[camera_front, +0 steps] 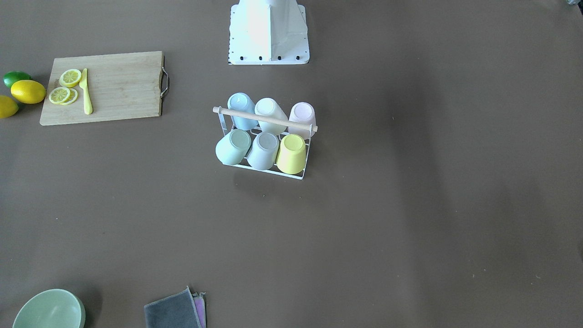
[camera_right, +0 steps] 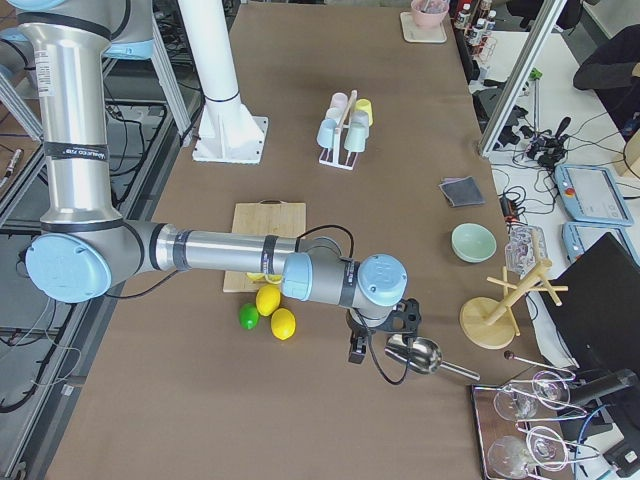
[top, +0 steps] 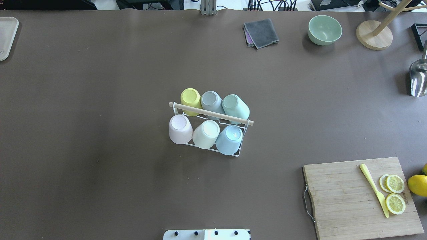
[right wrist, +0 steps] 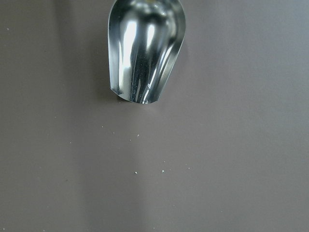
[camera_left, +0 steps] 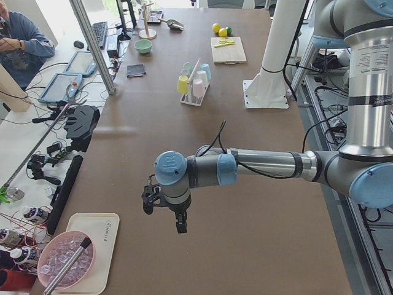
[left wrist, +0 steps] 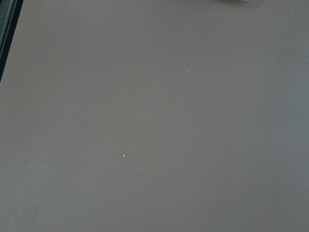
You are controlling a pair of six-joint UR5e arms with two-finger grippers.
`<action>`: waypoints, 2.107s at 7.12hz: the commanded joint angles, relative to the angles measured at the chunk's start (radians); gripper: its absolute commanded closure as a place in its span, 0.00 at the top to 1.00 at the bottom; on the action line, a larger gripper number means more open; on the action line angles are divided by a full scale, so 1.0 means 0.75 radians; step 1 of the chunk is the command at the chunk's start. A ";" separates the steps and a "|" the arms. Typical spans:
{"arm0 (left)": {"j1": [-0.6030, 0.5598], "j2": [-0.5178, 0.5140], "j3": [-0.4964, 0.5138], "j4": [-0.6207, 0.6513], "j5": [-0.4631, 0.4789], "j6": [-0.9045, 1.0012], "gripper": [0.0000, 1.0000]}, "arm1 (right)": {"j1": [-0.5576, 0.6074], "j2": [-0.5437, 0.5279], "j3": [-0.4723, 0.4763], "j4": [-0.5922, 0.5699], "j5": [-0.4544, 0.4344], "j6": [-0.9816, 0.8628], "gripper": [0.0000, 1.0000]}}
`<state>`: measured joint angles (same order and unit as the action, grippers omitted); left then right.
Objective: Place cup on cup holder
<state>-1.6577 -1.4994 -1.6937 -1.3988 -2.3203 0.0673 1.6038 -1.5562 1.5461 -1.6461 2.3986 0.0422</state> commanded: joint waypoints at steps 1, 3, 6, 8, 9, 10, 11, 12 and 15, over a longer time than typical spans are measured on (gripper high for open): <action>0.003 0.001 0.006 -0.010 -0.001 0.066 0.98 | -0.001 0.001 0.033 0.000 -0.010 -0.001 1.00; 0.003 -0.001 0.002 -0.006 -0.003 0.050 0.98 | -0.001 0.001 0.045 0.000 -0.018 -0.001 1.00; 0.003 0.005 -0.008 -0.011 0.009 0.049 0.98 | -0.001 0.001 0.047 0.000 -0.018 -0.001 1.00; 0.001 0.011 -0.010 -0.006 -0.001 0.049 0.98 | -0.001 -0.001 0.047 0.000 -0.018 -0.001 1.00; 0.001 0.021 -0.010 -0.004 -0.001 0.049 0.98 | -0.001 -0.001 0.047 0.000 -0.018 -0.001 1.00; 0.001 0.021 -0.010 -0.002 -0.001 0.049 0.98 | -0.001 -0.001 0.047 0.000 -0.018 -0.001 1.00; 0.001 0.021 -0.012 -0.002 -0.003 0.049 0.98 | -0.001 -0.001 0.047 0.000 -0.018 -0.001 1.00; 0.001 0.023 -0.008 0.004 -0.001 0.049 0.98 | -0.001 0.001 0.047 0.000 -0.018 -0.001 1.00; 0.005 0.030 -0.004 -0.010 -0.003 0.049 0.98 | -0.001 -0.009 0.064 0.000 -0.018 -0.003 1.00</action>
<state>-1.6546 -1.4786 -1.6975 -1.4009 -2.3228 0.1043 1.6034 -1.5609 1.5906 -1.6460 2.3853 0.0401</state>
